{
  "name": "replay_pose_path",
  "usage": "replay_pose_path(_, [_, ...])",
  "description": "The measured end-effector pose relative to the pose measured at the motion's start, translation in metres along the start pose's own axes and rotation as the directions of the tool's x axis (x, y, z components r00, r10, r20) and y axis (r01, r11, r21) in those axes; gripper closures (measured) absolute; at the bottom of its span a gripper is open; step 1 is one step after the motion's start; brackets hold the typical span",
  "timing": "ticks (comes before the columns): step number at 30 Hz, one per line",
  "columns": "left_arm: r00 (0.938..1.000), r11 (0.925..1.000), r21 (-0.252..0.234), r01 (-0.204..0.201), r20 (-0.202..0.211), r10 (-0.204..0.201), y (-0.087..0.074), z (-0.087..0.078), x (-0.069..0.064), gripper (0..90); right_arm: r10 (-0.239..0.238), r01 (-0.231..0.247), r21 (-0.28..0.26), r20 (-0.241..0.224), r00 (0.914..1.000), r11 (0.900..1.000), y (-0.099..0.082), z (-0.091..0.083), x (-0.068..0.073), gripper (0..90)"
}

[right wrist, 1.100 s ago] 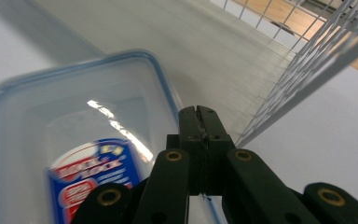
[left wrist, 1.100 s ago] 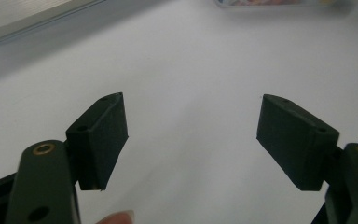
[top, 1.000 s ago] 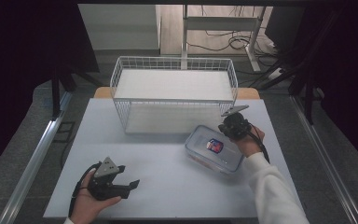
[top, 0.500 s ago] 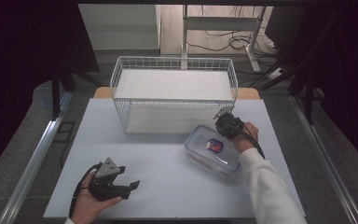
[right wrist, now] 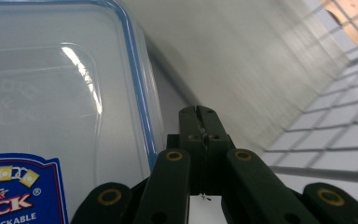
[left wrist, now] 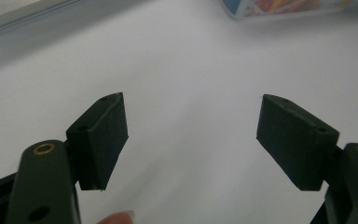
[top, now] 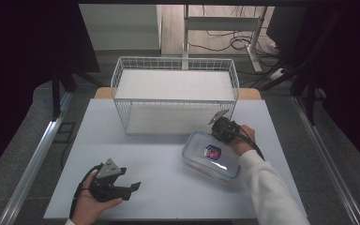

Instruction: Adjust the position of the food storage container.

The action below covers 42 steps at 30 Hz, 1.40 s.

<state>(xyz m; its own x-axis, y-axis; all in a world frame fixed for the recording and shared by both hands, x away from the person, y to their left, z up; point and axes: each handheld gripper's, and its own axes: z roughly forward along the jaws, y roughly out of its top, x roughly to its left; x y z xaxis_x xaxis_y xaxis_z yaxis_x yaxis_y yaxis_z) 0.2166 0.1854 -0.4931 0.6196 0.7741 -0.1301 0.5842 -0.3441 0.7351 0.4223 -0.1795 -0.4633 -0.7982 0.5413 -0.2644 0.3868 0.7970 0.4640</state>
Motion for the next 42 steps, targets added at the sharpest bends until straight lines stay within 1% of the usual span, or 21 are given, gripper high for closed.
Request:
replay_pose_path(2, [1.0, 1.0, 0.001, 0.0, 0.0, 0.0, 0.0, 0.0, 0.0, 24.5, -0.01, 0.01, 0.002, -0.006, 0.9999, 0.9999, 0.001, -0.001, 0.003, 88.9])
replay_pose_path(3, [1.0, 1.0, 0.002, -0.001, 0.0, 0.001, 0.0, 0.0, 0.0, 24.4, -0.035, 0.035, 0.001, -0.02, 0.9992, 0.9994, 0.003, -0.002, 0.009, 88.9])
replay_pose_path(10, [1.0, 1.0, 0.001, 0.003, 0.004, -0.003, 0.0, 0.0, 0.0, 24.4, -0.095, 0.095, -0.004, -0.068, 0.9931, 0.9955, 0.01, -0.005, 0.032, 89.0])
replay_pose_path(13, [1.0, 1.0, 0.004, 0.005, 0.004, -0.005, 0.0, 0.001, 0.0, 24.4, -0.122, 0.12, -0.017, -0.097, 0.9878, 0.9926, 0.014, -0.005, 0.043, 89.0])
replay_pose_path(17, [1.0, 1.0, 0.007, 0.005, 0.004, -0.005, -0.001, 0.001, 0.001, 24.4, -0.157, 0.155, -0.023, -0.118, 0.9805, 0.9876, 0.018, -0.006, 0.056, 89.0])
replay_pose_path(20, [1.0, 1.0, 0.008, 0.006, 0.004, -0.006, -0.001, 0.001, 0.001, 24.4, -0.167, 0.165, -0.029, -0.12, 0.9785, 0.9859, 0.02, -0.007, 0.063, 88.9])
replay_pose_path(24, [1.0, 0.9999, 0.008, 0.008, 0.002, -0.008, -0.001, 0.001, 0.001, 24.4, -0.169, 0.167, -0.034, -0.116, 0.9787, 0.9854, 0.019, -0.007, 0.065, 88.9])
replay_pose_path(26, [0.9999, 0.9999, 0.004, 0.013, 0.001, -0.013, -0.001, 0.0, 0.002, 24.4, -0.155, 0.149, -0.062, -0.101, 0.9828, 0.9869, 0.018, -0.012, 0.064, 88.9])
replay_pose_path(27, [0.9999, 0.9999, 0.003, 0.015, 0.001, -0.015, -0.001, 0.0, 0.002, 24.4, -0.137, 0.13, -0.079, -0.091, 0.9864, 0.9884, 0.018, -0.017, 0.062, 88.8])
replay_pose_path(29, [0.9999, 0.9999, 0.001, 0.017, -0.001, -0.017, -0.002, 0.0, 0.003, 24.5, -0.081, 0.07, -0.126, -0.082, 0.9934, 0.9895, 0.014, -0.03, 0.06, 88.8])
replay_pose_path(31, [0.9998, 0.9998, 0.004, 0.02, -0.002, -0.02, -0.002, -0.001, 0.003, 24.5, -0.041, 0.031, -0.16, -0.061, 0.9973, 0.9866, 0.007, -0.042, 0.057, 88.8])
replay_pose_path(32, [0.9998, 0.9998, 0.004, 0.02, -0.002, -0.02, -0.002, -0.001, 0.003, 24.5, -0.041, 0.031, -0.16, -0.061, 0.9973, 0.9866, 0.007, -0.042, 0.057, 88.8])
replay_pose_path(33, [0.9998, 0.9998, 0.005, 0.02, -0.002, -0.02, -0.002, 0.0, 0.004, 24.4, 0.006, -0.014, -0.193, -0.045, 0.999, 0.9811, -0.004, -0.055, 0.055, 88.8])
replay_pose_path(34, [0.9997, 0.9997, 0.005, 0.023, -0.003, -0.023, -0.002, 0.0, 0.003, 24.4, 0.034, -0.042, -0.209, -0.041, 0.9986, 0.977, -0.011, -0.061, 0.054, 88.8])
replay_pose_path(35, [0.9997, 0.9997, 0.005, 0.023, -0.004, -0.023, -0.002, 0.0, 0.003, 24.4, 0.066, -0.073, -0.223, -0.041, 0.997, 0.972, -0.019, -0.066, 0.052, 88.8])
replay_pose_path(36, [0.9997, 0.9997, 0.003, 0.022, -0.005, -0.022, -0.002, 0.0, 0.003, 24.5, 0.096, -0.102, -0.222, -0.041, 0.9946, 0.9696, -0.026, -0.072, 0.05, 88.8])
replay_pose_path(37, [0.9997, 0.9997, 0.003, 0.022, -0.005, -0.022, -0.002, 0.0, 0.003, 24.4, 0.096, -0.102, -0.222, -0.041, 0.9946, 0.9696, -0.026, -0.072, 0.05, 88.8])
replay_pose_path(39, [0.9998, 0.9998, 0.004, 0.018, -0.007, -0.018, -0.002, 0.0, 0.002, 24.5, 0.141, -0.141, -0.226, -0.018, 0.9899, 0.9639, -0.042, -0.082, 0.045, 88.8])
replay_pose_path(40, [0.9998, 0.9998, 0.005, 0.018, -0.009, -0.018, -0.002, 0.0, 0.002, 24.4, 0.211, -0.209, -0.238, -0.019, 0.9774, 0.9485, -0.059, -0.091, 0.041, 88.8])
replay_pose_path(41, [0.9998, 0.9998, 0.005, 0.018, -0.01, -0.018, -0.002, 0.0, 0.002, 24.4, 0.211, -0.209, -0.238, -0.019, 0.9774, 0.9485, -0.059, -0.091, 0.041, 88.8])
replay_pose_path(42, [0.9997, 0.9997, 0.008, 0.022, -0.011, -0.022, -0.002, 0.0, 0.003, 24.4, 0.276, -0.271, -0.245, -0.016, 0.961, 0.9307, -0.077, -0.097, 0.039, 88.8])
